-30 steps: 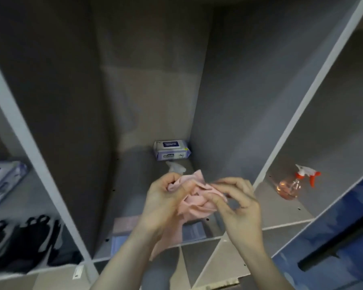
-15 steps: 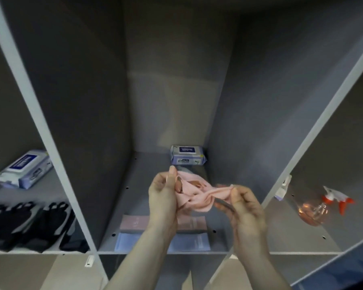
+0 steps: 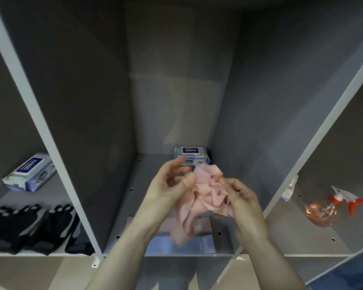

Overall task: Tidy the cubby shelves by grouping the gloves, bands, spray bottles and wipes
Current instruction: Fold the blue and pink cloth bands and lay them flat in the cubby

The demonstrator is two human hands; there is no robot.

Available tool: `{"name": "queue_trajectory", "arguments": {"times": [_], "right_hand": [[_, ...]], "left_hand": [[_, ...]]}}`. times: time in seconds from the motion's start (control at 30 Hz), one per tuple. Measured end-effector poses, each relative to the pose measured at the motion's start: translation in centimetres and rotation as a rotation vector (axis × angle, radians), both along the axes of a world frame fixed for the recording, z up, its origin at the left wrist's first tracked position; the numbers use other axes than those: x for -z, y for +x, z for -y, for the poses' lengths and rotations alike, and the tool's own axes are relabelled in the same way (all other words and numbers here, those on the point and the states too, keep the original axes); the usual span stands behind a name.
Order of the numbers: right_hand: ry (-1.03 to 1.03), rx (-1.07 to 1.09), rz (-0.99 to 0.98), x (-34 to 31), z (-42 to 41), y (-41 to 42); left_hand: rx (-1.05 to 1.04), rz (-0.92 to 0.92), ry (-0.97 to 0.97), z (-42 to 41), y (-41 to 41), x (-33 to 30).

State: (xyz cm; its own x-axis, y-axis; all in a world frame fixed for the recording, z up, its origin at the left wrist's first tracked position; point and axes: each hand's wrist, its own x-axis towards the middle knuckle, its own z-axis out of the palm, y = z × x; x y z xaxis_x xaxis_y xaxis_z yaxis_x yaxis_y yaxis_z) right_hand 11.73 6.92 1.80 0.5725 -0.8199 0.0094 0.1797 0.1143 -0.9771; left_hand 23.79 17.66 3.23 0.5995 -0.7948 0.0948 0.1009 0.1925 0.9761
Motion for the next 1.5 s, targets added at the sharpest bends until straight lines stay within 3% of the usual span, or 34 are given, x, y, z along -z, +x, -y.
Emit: {"name": "queue_trajectory", "arguments": {"times": [0.1,0.23,0.33,0.43,0.57,0.63,0.73,0.8,0.9,1.0,1.1,1.17,1.23,1.33,1.4,1.5], "right_hand": [[0.055,-0.021,-0.06,0.0,0.4,0.1],[0.004,0.026,0.022,0.2,-0.3,1.0],[-0.308,0.154,0.154,0.0,-1.5,0.9],[-0.726,0.202,0.073,0.3,-1.8,0.8],[-0.866,0.205,-0.054,0.3,-1.3,0.6],[-0.972,0.174,-0.129,0.1,-0.9,0.4],[-1.055,0.173,-0.15,0.2,-0.7,0.3],[-1.049,0.181,-0.165,0.3,-0.7,0.4],[-1.082,0.187,-0.253,0.4,-0.8,0.3],[-1.032,0.266,-0.273,0.5,-0.7,0.3],[-0.817,0.308,-0.126,1.1,-0.5,0.4],[-0.549,0.32,-0.029,1.7,0.1,0.1],[-0.319,0.304,0.039,2.2,0.4,-0.3],[-0.13,0.346,0.117,2.6,0.5,-0.5],[-0.169,0.318,0.115,2.5,0.0,-0.5],[-0.322,0.083,0.012,2.3,-0.8,-0.5]], "left_hand": [[0.034,0.085,0.019,-0.7,0.4,0.1],[-0.146,0.119,-0.018,-0.7,0.2,0.0],[-0.224,0.115,-0.042,-0.6,0.1,0.0],[-0.24,0.109,-0.06,-0.8,0.1,0.0],[-0.209,0.147,-0.034,-1.1,0.0,0.0],[-0.176,0.271,0.012,-1.3,0.1,0.5],[-0.103,0.62,0.141,-1.4,0.2,0.7],[-0.153,0.7,0.172,-1.2,0.1,0.6],[-0.269,0.643,0.137,-1.2,0.1,0.6],[-0.261,0.434,0.082,-0.9,-0.2,0.6],[-0.332,0.037,0.026,-0.4,0.2,1.0],[-0.352,-0.213,-0.002,-0.4,0.7,1.2],[-0.364,-0.315,0.001,-0.4,0.8,1.2],[-0.406,-0.479,-0.083,-0.1,0.3,1.2],[-0.387,-0.501,-0.116,0.2,-0.3,1.2],[-0.379,-0.276,-0.052,0.7,-1.0,1.5]]}}
